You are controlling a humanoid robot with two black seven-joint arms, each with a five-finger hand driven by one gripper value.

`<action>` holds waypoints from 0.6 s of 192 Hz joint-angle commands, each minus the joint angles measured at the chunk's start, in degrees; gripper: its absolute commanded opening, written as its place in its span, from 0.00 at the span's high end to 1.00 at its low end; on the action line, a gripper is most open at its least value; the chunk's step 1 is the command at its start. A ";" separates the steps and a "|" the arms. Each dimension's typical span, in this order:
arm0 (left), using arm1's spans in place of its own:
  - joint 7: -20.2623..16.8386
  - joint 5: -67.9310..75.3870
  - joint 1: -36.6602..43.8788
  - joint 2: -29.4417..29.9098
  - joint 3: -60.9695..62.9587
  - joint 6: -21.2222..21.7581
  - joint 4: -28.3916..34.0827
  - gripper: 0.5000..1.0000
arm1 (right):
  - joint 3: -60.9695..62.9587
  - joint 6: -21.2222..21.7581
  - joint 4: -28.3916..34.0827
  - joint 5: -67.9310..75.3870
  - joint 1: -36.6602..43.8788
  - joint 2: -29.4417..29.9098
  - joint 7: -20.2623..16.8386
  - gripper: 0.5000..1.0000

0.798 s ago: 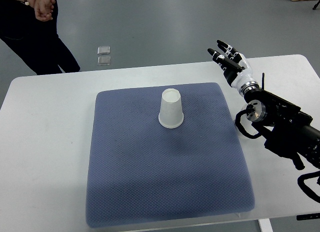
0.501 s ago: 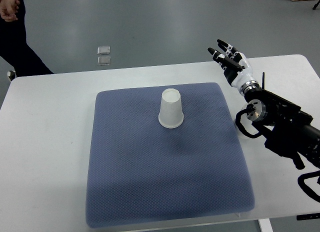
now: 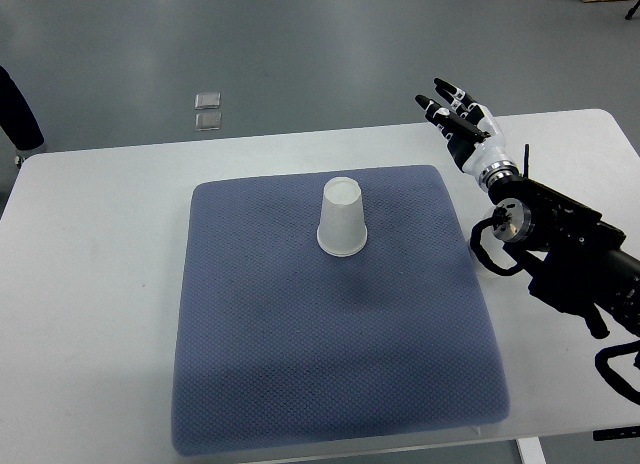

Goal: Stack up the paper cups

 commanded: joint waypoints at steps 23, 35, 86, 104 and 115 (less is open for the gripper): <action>0.00 0.00 0.00 0.00 0.00 -0.01 0.01 0.00 | 0.02 -0.09 0.00 0.00 0.26 0.01 0.09 0.17; 0.00 0.00 0.00 0.00 0.00 -0.01 0.01 0.00 | 0.02 -0.09 0.09 0.00 0.26 0.01 0.09 0.17; 0.00 0.00 0.09 0.00 0.00 -0.01 0.01 0.00 | 0.02 0.00 1.06 0.00 0.87 -0.17 0.53 0.17; 0.00 0.00 0.09 0.00 -0.08 -0.01 0.01 0.00 | 0.02 0.09 1.58 0.00 1.13 -0.70 0.53 0.17; 0.00 0.00 0.09 0.00 0.00 -0.01 0.01 0.00 | 0.02 0.00 2.20 -0.09 2.01 -1.14 0.53 0.17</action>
